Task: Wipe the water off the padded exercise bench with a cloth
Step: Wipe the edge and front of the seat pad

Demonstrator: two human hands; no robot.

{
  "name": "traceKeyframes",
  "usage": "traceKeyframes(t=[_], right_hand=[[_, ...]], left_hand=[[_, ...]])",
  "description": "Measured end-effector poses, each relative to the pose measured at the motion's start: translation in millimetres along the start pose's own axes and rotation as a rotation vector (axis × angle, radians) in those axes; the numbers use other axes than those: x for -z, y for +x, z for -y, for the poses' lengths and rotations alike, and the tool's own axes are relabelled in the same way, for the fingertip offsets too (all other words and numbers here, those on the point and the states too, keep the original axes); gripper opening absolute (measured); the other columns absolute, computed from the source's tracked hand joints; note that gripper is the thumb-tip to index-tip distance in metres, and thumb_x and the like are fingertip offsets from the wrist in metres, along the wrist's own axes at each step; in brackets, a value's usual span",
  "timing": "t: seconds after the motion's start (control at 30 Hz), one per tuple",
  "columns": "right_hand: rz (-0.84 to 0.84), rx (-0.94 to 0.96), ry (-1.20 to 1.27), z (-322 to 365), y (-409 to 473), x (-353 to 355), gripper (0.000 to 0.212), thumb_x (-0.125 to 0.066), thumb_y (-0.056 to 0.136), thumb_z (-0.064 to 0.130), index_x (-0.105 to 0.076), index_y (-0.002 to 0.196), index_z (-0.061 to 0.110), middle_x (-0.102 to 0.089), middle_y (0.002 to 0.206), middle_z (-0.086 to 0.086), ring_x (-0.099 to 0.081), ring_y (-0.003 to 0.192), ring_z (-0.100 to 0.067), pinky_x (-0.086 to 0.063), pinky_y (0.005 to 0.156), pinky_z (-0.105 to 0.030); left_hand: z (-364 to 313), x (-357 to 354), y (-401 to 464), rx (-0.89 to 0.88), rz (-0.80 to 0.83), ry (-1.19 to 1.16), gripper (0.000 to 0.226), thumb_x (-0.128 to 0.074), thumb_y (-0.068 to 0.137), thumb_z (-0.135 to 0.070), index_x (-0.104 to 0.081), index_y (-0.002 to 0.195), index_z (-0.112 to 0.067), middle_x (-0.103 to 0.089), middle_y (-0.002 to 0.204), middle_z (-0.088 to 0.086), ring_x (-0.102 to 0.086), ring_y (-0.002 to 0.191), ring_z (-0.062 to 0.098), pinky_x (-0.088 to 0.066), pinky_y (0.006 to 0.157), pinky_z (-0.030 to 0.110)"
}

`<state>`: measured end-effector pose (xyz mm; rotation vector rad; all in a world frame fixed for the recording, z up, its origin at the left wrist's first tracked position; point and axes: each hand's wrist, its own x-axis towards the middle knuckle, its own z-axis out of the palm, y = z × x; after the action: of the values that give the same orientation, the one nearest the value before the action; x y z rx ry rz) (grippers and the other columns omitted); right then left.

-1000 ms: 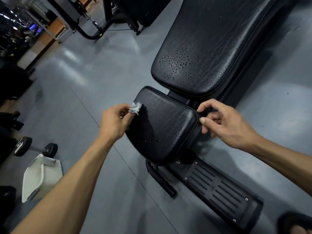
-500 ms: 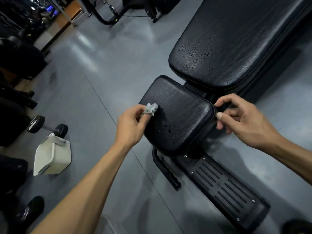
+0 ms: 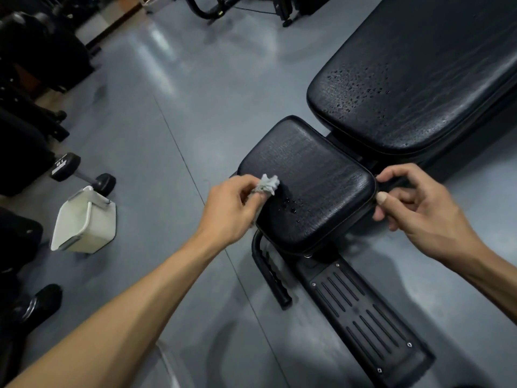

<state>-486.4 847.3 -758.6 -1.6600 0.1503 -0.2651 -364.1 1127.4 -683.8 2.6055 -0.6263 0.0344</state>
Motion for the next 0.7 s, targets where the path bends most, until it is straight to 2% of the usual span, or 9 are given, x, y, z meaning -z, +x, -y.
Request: traceKeyframes(t=[0.07, 0.13, 0.23, 0.3, 0.37, 0.47, 0.53, 0.6, 0.7], right_hand=[[0.001, -0.005, 0.009, 0, 0, 0, 0.022, -0.059, 0.101, 0.007, -0.055, 0.108, 0.027, -0.068, 0.070, -0.015, -0.055, 0.053, -0.016, -0.050, 0.057, -0.023], [0.001, -0.009, 0.014, 0, 0, -1, 0.022, -0.059, 0.101, 0.006, -0.055, 0.108, 0.027, -0.068, 0.070, -0.016, -0.055, 0.052, -0.015, -0.049, 0.056, -0.021], [0.011, -0.011, 0.023, 1, 0, 0, 0.022, -0.059, 0.101, 0.005, -0.055, 0.108, 0.026, -0.067, 0.069, -0.017, -0.054, 0.052, -0.014, -0.049, 0.056, -0.020], [0.023, -0.012, 0.020, 4, 0, 0, 0.021, -0.059, 0.100, 0.005, -0.055, 0.108, 0.024, -0.067, 0.069, -0.017, -0.055, 0.053, -0.013, -0.049, 0.056, -0.019], [0.024, -0.012, 0.017, 5, 0, 0, 0.020, -0.058, 0.101, 0.005, -0.055, 0.109, 0.023, -0.067, 0.070, -0.018, -0.055, 0.054, -0.012, -0.049, 0.056, -0.019], [0.021, -0.008, 0.014, 5, -1, 0, 0.021, -0.058, 0.101, 0.005, -0.055, 0.109, 0.023, -0.067, 0.069, -0.018, -0.055, 0.053, -0.012, -0.049, 0.056, -0.020], [0.020, -0.006, 0.001, 3, -1, 0, 0.022, -0.058, 0.101, 0.006, -0.055, 0.109, 0.026, -0.068, 0.070, -0.016, -0.055, 0.053, -0.014, -0.049, 0.056, -0.021], [0.020, -0.008, -0.002, 3, -1, 0, 0.021, -0.058, 0.101, 0.007, -0.055, 0.109, 0.027, -0.068, 0.070, -0.016, -0.055, 0.054, -0.014, -0.049, 0.056, -0.022], [0.021, -0.004, -0.006, 3, -1, 1, 0.020, -0.058, 0.101, 0.007, -0.055, 0.110, 0.025, -0.068, 0.070, -0.016, -0.056, 0.055, -0.014, -0.050, 0.057, -0.022]], left_hand=[[4, -3, 11, 0.102, -0.120, 0.030, 0.009, -0.066, 0.097, -0.034, -0.071, 0.094, -0.027, -0.065, 0.074, -0.011, -0.063, 0.073, 0.018, -0.049, 0.068, 0.035], [-2, -14, 4, 0.123, -0.178, 0.045, 0.007, -0.064, 0.098, -0.033, -0.070, 0.097, -0.028, -0.063, 0.079, -0.011, -0.060, 0.077, 0.018, -0.042, 0.069, 0.032], [-18, -18, -28, 0.020, -0.117, 0.034, 0.006, -0.065, 0.098, -0.028, -0.069, 0.102, -0.029, -0.062, 0.086, -0.010, -0.054, 0.077, 0.011, -0.035, 0.069, 0.025], [-14, -11, -28, 0.014, -0.079, 0.020, 0.005, -0.067, 0.097, -0.028, -0.070, 0.101, -0.027, -0.064, 0.086, -0.008, -0.056, 0.077, 0.013, -0.040, 0.070, 0.028], [-4, -8, -14, 0.117, -0.108, 0.011, 0.006, -0.066, 0.097, -0.028, -0.070, 0.096, -0.025, -0.065, 0.083, -0.009, -0.061, 0.079, 0.017, -0.043, 0.070, 0.031], [-5, -17, -12, 0.241, -0.209, -0.021, 0.007, -0.061, 0.099, -0.025, -0.065, 0.094, -0.023, -0.062, 0.083, -0.012, -0.060, 0.085, 0.017, -0.034, 0.069, 0.026], [-20, -25, -33, 0.169, -0.179, -0.013, 0.003, -0.061, 0.099, -0.025, -0.063, 0.099, -0.025, -0.061, 0.089, -0.008, -0.055, 0.084, 0.013, -0.032, 0.067, 0.023], [-27, -24, -51, 0.068, -0.093, -0.019, 0.004, -0.062, 0.099, -0.026, -0.064, 0.101, -0.028, -0.060, 0.091, -0.010, -0.053, 0.081, 0.008, -0.036, 0.068, 0.019], [-12, -16, -37, 0.144, -0.078, -0.040, 0.002, -0.064, 0.098, -0.029, -0.066, 0.097, -0.029, -0.065, 0.086, -0.008, -0.062, 0.080, 0.017, -0.045, 0.071, 0.031]])
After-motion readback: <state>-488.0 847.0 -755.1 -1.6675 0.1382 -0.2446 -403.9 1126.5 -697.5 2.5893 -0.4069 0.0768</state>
